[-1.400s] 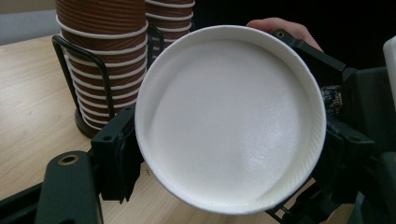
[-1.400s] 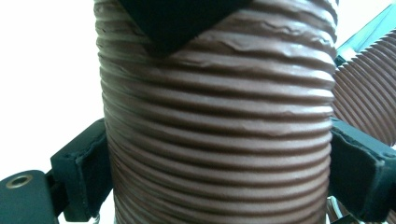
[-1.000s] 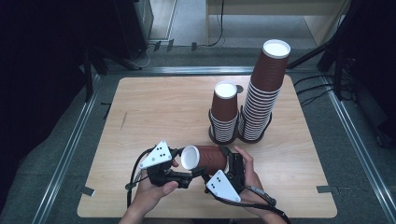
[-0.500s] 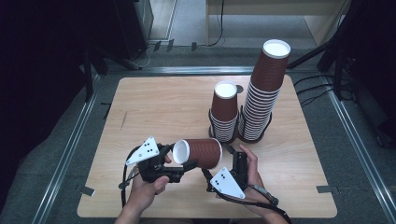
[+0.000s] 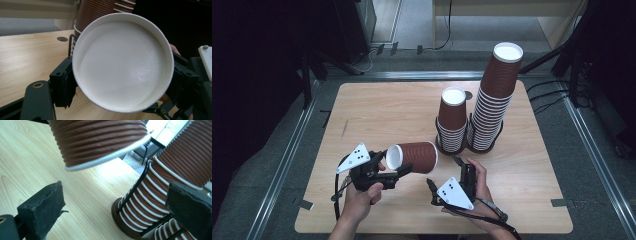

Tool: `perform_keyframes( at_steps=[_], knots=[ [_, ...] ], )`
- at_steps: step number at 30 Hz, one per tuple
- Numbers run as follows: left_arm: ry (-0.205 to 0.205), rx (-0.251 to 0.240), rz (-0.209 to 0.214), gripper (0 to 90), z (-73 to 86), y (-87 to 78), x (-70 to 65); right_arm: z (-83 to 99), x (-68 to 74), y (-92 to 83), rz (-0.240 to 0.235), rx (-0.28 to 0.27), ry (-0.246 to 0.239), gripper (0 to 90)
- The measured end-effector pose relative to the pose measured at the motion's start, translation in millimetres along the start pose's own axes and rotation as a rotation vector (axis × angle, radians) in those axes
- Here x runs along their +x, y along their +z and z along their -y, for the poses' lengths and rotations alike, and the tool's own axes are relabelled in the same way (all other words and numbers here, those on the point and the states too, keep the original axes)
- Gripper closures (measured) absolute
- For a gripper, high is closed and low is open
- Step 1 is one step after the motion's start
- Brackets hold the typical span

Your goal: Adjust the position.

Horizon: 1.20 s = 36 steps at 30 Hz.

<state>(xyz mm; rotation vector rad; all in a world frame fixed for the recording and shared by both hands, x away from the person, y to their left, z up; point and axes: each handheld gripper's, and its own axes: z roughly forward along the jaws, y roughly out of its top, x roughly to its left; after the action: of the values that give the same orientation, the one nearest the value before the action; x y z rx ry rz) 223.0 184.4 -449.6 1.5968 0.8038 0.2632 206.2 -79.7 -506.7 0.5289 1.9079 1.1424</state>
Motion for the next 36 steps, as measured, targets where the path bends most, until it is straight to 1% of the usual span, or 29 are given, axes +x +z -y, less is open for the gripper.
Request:
perform_keyframes(
  at_steps=[2, 5, 7, 9, 11, 13, 14, 16, 17, 19, 20, 21, 22, 23, 25, 26, 28, 29, 32, 33, 36],
  knots=[
    [0.006, 0.001, -0.008, 22.9, 0.6, -0.9, 1.5, -0.7, -0.2, 0.4, 0.004, 0.012, 0.034, 5.9],
    [-0.001, -0.005, -0.011, 22.9, 2.6, -1.4, 2.8, -2.9, 0.3, 0.4, 0.006, 0.017, 0.086, 6.4],
    [0.003, -0.004, -0.012, 22.8, 3.3, -1.2, 2.9, -6.1, -0.6, -0.7, -0.004, 0.011, 0.134, 6.4],
    [0.002, -0.008, -0.012, 22.8, 3.4, -0.7, 2.6, -8.6, -1.5, -1.1, -0.008, 0.014, 0.192, 6.5],
    [0.001, -0.012, -0.013, 22.8, 3.6, -0.9, 2.5, -10.2, -3.9, -0.6, -0.011, 0.031, 0.301, 7.8],
    [0.004, -0.015, -0.020, 22.9, 4.3, -0.8, 2.4, -10.8, -5.1, 0.6, 0.001, 0.060, 0.404, 10.2],
    [0.004, -0.017, -0.025, 22.9, 4.6, -0.9, 2.5, -10.9, -5.1, 1.3, 0.004, 0.074, 0.445, 10.6],
    [0.006, -0.020, -0.029, 22.9, 4.8, -1.5, 3.2, -11.9, -3.8, 2.4, 0.012, 0.097, 0.504, 11.3],
    [0.002, -0.024, -0.027, 22.9, 4.8, -2.2, 3.8, -12.9, -2.7, 2.6, 0.014, 0.107, 0.530, 12.0],
    [0.001, -0.033, -0.034, 22.9, 5.0, -3.5, 4.6, -15.0, -1.3, 1.8, 0.016, 0.117, 0.603, 12.8],
    [0.002, -0.035, -0.040, 22.9, 5.1, -4.2, 5.1, -16.1, -0.9, -0.4, 0.000, 0.117, 0.693, 13.2],
    [0.000, -0.038, -0.044, 22.9, 5.3, -4.5, 5.5, -16.1, -0.9, -0.4, 0.000, 0.117, 0.693, 13.2],
    [-0.003, -0.042, -0.050, 22.9, 5.7, -4.8, 6.0, -16.1, -0.4, -1.3, -0.008, 0.115, 0.720, 13.2],
    [-0.006, -0.044, -0.054, 22.9, 6.2, -4.9, 6.3, -16.4, 1.1, -2.8, -0.019, 0.114, 0.761, 13.1],
    [-0.006, -0.044, -0.060, 22.9, 7.2, -4.5, 6.8, -17.3, 4.2, -5.2, -0.033, 0.108, 0.808, 13.1],
    [-0.008, -0.045, -0.060, 22.9, 7.7, -3.9, 6.8, -18.7, 6.3, -6.8, -0.043, 0.103, 0.848, 13.1],
    [-0.007, -0.043, -0.063, 22.9, 8.8, -2.8, 6.3, -20.0, 7.9, -9.5, -0.085, 0.078, 0.925, 10.9],
    [-0.005, -0.041, -0.063, 22.9, 9.2, -2.3, 6.0, -20.6, 8.0, -10.4, -0.098, 0.068, 0.965, 10.8],
    [-0.001, -0.038, -0.066, 22.9, 10.4, -1.3, 4.4, -21.3, 7.2, -11.6, -0.101, 0.058, 1.076, 10.8],
    [0.003, -0.038, -0.067, 22.9, 11.0, -0.8, 3.7, -21.0, 6.7, -12.0, -0.102, 0.055, 1.106, 10.7],
    [0.006, -0.040, -0.069, 22.9, 12.8, 0.4, 2.1, -18.4, 4.4, -12.3, -0.121, 0.035, 1.239, 10.8]
  ],
)
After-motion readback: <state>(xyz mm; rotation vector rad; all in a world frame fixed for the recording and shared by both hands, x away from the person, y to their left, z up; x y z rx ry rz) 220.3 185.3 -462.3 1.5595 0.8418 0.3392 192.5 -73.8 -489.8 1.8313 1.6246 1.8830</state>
